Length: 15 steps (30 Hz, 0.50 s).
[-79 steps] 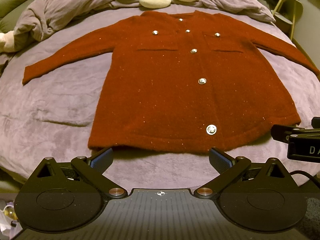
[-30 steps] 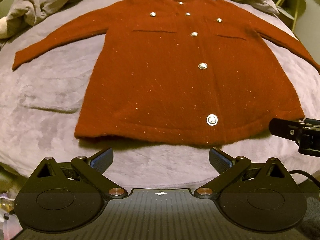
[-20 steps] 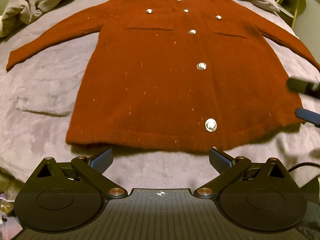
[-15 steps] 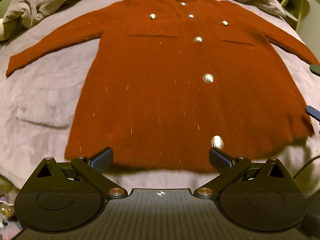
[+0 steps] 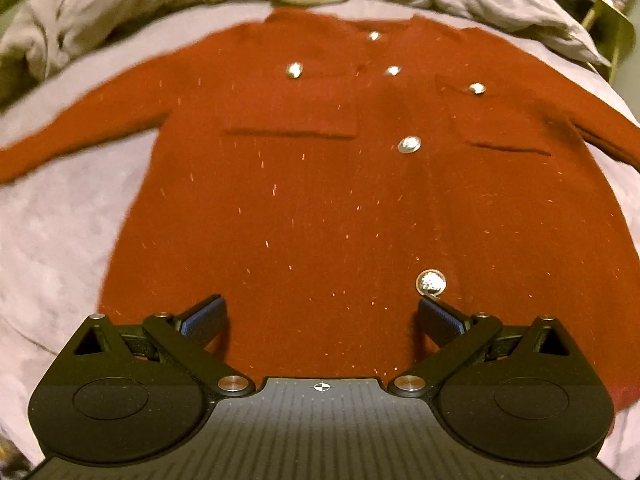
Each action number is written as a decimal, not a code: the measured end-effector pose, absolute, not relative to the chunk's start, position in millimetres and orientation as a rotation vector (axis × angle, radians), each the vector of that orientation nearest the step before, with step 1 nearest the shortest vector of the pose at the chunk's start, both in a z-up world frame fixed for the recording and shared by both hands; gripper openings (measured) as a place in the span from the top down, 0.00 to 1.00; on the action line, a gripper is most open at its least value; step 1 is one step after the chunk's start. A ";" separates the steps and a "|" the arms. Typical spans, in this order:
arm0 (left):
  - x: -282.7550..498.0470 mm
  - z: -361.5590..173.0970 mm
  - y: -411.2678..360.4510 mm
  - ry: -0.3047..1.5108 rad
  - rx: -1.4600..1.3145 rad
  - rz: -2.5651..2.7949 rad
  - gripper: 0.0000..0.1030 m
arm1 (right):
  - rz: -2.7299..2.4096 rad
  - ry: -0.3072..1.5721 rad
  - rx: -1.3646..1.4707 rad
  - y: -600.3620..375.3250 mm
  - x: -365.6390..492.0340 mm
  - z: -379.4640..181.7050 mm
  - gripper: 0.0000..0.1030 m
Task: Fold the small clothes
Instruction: 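Grasp a cardigan sleeve with the right gripper and fold it across the body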
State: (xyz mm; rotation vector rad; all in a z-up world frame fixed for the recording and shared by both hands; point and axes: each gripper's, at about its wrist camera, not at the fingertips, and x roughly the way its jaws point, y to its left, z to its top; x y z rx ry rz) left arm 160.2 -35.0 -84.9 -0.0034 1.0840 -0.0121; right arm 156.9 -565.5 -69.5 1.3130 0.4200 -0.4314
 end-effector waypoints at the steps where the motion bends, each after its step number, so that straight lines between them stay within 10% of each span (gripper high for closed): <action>1: 161.8 -89.7 -31.7 1.101 -0.033 -0.010 0.00 | -0.448 0.425 1.349 -575.0 160.2 -75.6 0.41; 5: 159.1 -99.5 -17.0 1.100 -0.128 0.006 0.00 | -0.500 0.391 1.447 -598.7 168.1 -101.0 0.85; 15: 163.9 -107.2 -16.4 1.090 -0.083 -0.045 0.00 | -0.592 0.477 1.154 -597.1 218.6 -84.9 0.87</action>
